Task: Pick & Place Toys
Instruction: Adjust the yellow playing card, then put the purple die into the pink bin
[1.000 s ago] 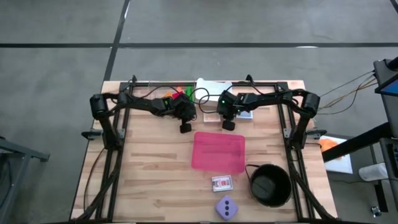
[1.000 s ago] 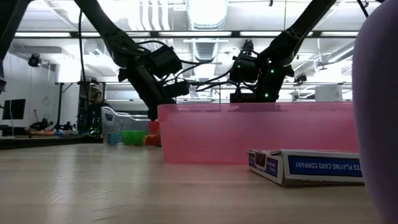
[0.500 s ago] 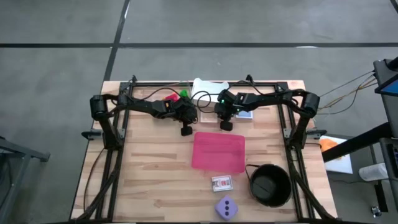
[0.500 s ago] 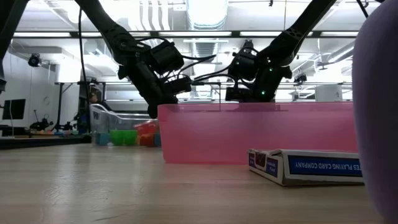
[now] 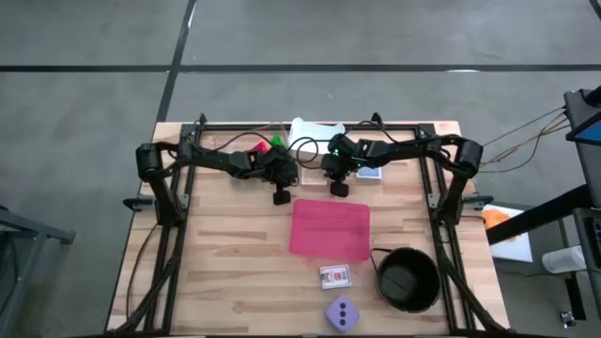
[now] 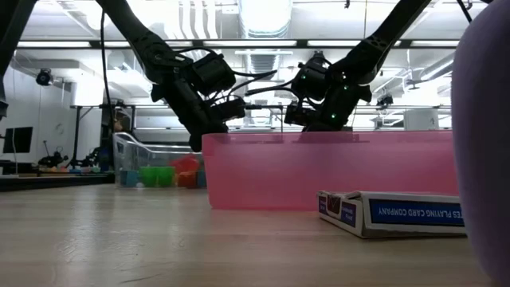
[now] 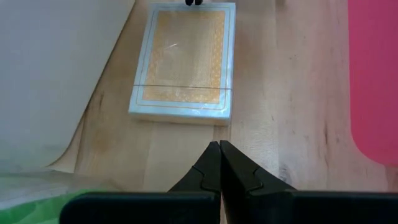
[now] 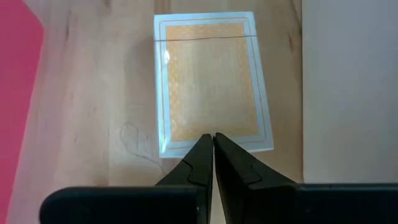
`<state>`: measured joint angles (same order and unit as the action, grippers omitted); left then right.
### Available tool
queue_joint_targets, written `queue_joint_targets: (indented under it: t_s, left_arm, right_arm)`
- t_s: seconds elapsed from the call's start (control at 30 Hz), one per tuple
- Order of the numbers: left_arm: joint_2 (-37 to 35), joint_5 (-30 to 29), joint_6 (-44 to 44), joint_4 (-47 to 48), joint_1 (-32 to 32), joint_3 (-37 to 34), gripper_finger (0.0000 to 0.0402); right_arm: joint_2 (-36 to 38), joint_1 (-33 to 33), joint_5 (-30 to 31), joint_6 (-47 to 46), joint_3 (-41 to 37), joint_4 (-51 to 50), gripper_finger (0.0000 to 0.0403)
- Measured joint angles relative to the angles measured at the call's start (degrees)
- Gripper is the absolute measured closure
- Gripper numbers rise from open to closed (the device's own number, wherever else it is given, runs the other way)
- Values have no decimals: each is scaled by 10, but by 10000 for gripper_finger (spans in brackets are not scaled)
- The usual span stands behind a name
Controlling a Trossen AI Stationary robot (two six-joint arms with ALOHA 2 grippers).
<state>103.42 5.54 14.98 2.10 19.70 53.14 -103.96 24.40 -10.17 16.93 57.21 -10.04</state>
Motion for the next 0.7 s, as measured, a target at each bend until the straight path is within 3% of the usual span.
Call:
queue_joint_targets:
  t_s: [0.43,0.7]
  left_arm:
    - [1,-10,0,-39,1,0,401]
    - [39,-20,-5,-49,1,24,401]
  right_arm:
    - [13,-1,-1,-10,0,-90,385]
    - [6,-3,19,-14,-2,-90,385]
